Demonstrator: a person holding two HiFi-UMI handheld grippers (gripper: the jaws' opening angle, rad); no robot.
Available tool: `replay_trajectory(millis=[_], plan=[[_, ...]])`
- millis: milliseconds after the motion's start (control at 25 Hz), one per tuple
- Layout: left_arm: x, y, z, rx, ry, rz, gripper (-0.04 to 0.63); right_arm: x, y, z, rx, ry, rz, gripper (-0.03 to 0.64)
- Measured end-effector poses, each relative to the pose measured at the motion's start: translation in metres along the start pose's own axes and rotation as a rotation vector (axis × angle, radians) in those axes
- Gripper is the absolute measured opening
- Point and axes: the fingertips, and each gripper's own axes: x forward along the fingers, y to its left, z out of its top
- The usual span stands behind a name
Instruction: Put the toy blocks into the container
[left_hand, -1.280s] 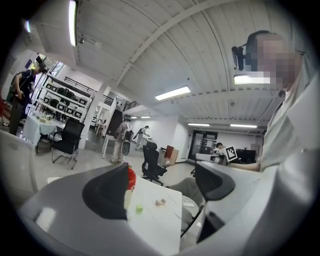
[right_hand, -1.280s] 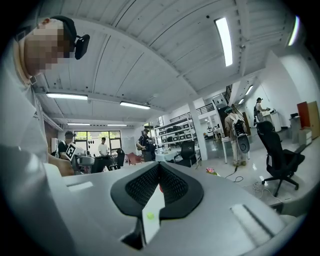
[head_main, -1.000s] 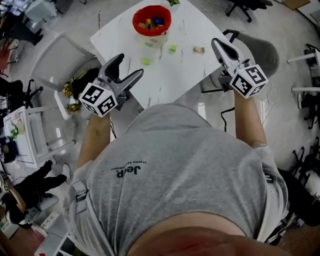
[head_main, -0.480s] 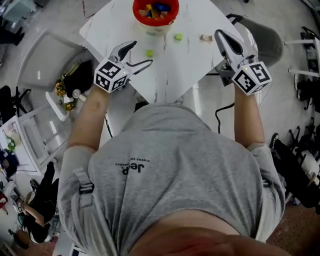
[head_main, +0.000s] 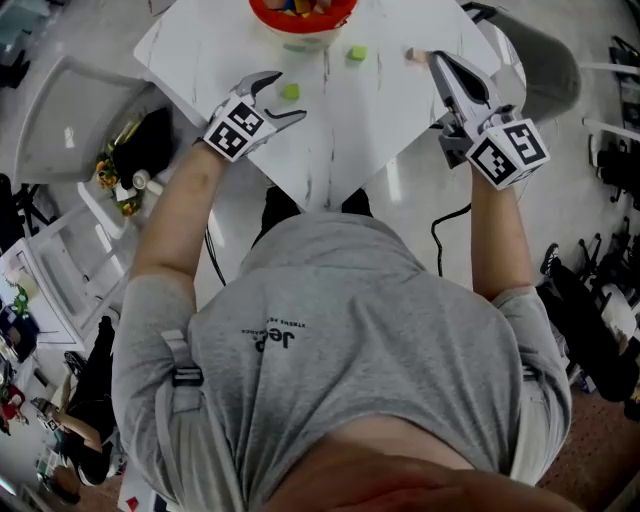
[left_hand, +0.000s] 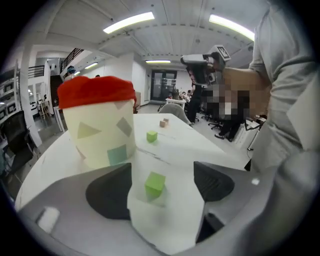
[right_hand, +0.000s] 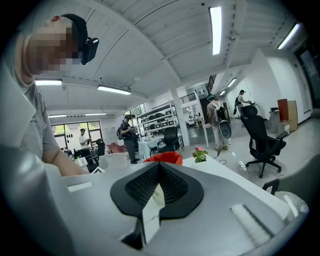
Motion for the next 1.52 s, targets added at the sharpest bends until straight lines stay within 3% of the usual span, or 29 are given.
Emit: replay_trajectory(millis=[480, 520, 560, 640, 920, 1200, 1520], plan=[[0.04, 0.007, -0.035, 0.062, 0.129, -0.027, 0.382, 0.018, -0.006, -0.019, 0.029, 0.025, 0.009, 0.003], [0.043, 0.008, -0.037, 0.07, 0.141, -0.015, 0.353, 0.018, -0.005, -0.02, 0.03, 0.025, 0.011, 0.003], [0.044, 0.009, -0.038, 0.08, 0.15, -0.002, 0.23, 0.019, -0.004, -0.021, 0.032, 0.025, 0.014, 0.003], [0.044, 0.007, -0.037, 0.092, 0.154, 0.007, 0.201, 0.018, -0.002, -0.022, 0.034, 0.025, 0.016, 0.003], [0.034, 0.002, -0.008, 0.067, 0.081, 0.004, 0.199, 0.012, -0.005, -0.018, 0.037, 0.011, 0.005, 0.003], [0.002, 0.012, 0.061, 0.035, -0.047, 0.026, 0.199, 0.008, -0.013, -0.002, 0.024, -0.022, -0.005, 0.003], [-0.034, 0.047, 0.135, 0.007, -0.134, 0.088, 0.199, 0.007, -0.021, 0.019, 0.016, -0.066, 0.004, 0.003]])
